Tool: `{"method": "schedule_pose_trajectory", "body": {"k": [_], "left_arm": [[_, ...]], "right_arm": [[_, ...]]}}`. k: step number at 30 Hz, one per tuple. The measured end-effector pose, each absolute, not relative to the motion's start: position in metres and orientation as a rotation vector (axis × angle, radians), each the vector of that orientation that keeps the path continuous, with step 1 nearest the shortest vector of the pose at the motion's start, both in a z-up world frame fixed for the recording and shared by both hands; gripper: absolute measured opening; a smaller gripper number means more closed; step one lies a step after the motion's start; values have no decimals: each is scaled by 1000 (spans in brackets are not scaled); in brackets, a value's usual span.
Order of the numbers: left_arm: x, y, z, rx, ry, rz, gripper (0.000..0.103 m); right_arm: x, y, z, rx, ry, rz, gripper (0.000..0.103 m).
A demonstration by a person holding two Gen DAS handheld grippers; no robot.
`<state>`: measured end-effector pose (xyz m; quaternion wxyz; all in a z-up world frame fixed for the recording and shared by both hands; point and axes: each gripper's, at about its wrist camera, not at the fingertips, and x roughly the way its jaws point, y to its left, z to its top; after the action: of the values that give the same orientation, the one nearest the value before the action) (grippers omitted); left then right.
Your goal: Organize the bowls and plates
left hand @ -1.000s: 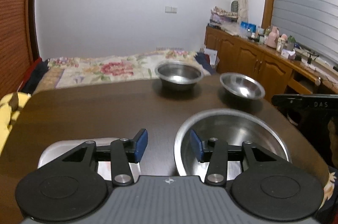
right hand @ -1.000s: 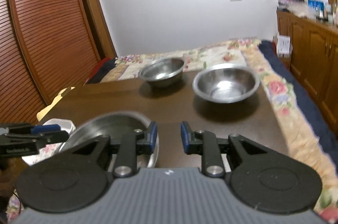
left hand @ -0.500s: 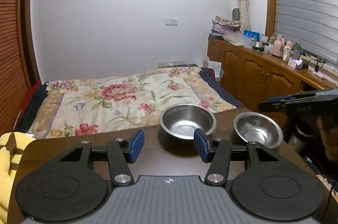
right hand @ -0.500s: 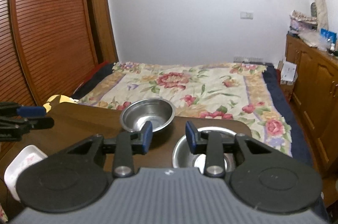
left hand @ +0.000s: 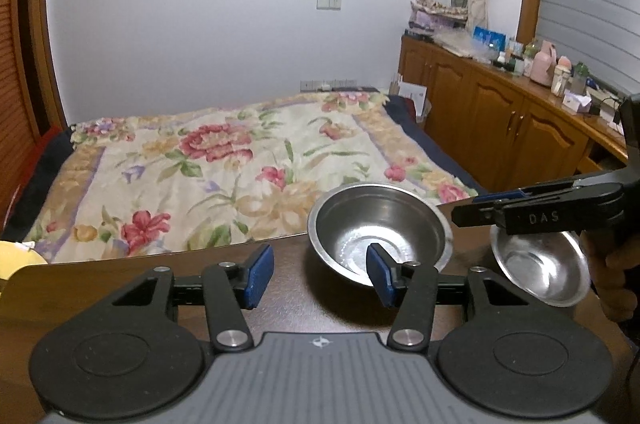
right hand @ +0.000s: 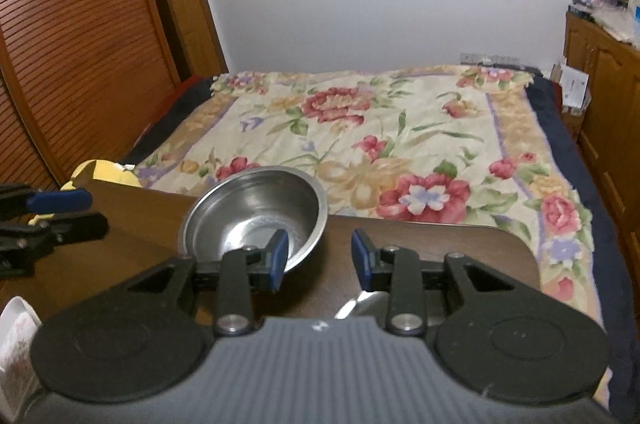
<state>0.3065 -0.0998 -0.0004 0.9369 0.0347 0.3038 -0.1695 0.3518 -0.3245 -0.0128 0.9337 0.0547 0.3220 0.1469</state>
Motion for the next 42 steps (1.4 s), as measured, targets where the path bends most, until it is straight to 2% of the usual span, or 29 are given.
{"method": "schedule_pose_trajectory", "body": {"k": [14, 25, 26, 29, 32, 42], "left_arm": [[347, -110, -22, 48, 681, -364, 48], [361, -102, -35, -22, 744, -366, 37], [362, -102, -35, -23, 745, -368, 36], [361, -103, -35, -26, 751, -384, 21], [358, -106, -34, -8, 754, -375, 19], [345, -100, -12, 6, 713, -367, 13]], "right_arm": [[385, -317, -27, 152, 764, 309, 36], [394, -311, -33, 165, 806, 321, 36], [394, -310, -34, 168, 809, 322, 35], [394, -309, -35, 178, 817, 334, 29], [393, -306, -34, 177, 818, 351, 19], [382, -307, -22, 194, 782, 341, 12]]}}
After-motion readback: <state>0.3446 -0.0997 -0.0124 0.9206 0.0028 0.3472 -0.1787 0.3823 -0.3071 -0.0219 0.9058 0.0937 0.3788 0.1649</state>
